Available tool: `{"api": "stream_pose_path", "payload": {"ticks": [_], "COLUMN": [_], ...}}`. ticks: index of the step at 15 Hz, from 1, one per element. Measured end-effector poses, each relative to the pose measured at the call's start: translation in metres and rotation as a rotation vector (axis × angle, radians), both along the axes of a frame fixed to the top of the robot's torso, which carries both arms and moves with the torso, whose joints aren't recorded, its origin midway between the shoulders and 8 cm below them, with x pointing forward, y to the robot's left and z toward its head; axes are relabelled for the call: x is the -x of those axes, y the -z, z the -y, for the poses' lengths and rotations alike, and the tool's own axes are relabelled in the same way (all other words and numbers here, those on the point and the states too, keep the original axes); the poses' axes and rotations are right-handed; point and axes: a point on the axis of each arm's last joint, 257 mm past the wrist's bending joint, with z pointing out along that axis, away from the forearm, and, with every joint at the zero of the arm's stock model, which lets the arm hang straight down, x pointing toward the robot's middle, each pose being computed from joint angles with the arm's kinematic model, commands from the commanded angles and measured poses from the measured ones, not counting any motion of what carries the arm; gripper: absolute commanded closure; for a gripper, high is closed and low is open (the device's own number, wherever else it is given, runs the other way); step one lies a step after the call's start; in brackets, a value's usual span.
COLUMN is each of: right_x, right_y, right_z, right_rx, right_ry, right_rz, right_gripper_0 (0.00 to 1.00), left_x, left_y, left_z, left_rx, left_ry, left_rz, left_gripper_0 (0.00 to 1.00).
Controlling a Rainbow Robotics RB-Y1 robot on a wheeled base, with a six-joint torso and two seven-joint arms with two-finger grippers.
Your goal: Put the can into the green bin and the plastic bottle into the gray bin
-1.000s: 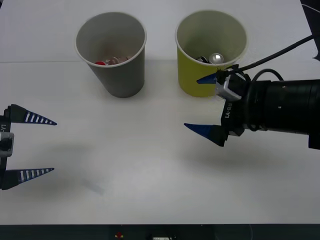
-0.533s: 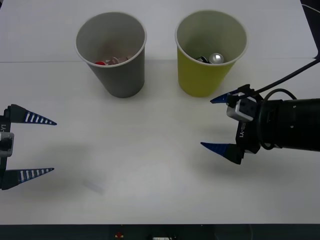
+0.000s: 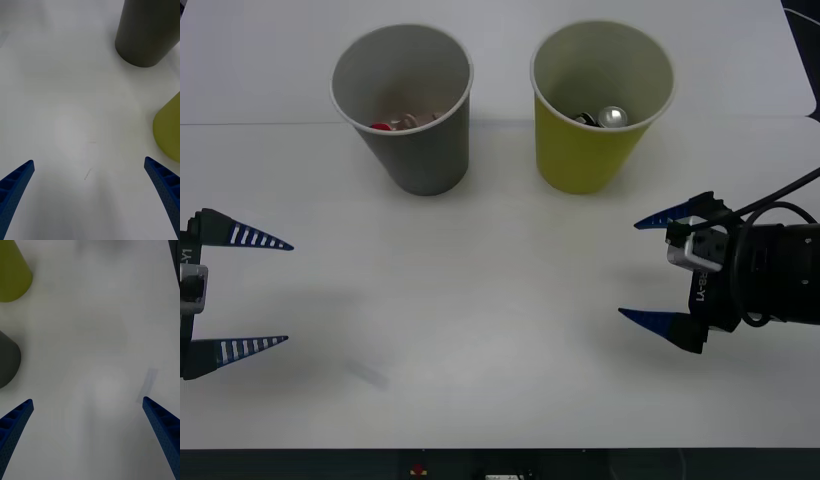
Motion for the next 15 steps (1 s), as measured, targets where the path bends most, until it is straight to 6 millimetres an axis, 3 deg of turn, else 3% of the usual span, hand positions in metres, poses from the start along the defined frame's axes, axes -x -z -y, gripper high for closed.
{"api": "stream_pose_path", "payload": {"ticks": [4, 10, 15], "right_x": [0.015, 0.022, 0.030], "right_y": [0.006, 0.001, 0.004], "right_z": [0.016, 0.034, 0.040], "right_rx": [0.054, 0.123, 0.146], "right_ry": [-0.010, -0.040, -0.055], "right_rz": [-0.009, -0.023, -0.051], "right_gripper_0": [0.00, 0.00, 0.00], "left_x": [0.000, 0.000, 0.000], "left_y": [0.000, 0.000, 0.000], "left_z": [0.000, 0.000, 0.000], "left_rx": [0.000, 0.000, 0.000], "left_ry": [0.000, 0.000, 0.000], "left_rz": [0.000, 0.000, 0.000], "left_gripper_0": [0.00, 0.00, 0.00]}}
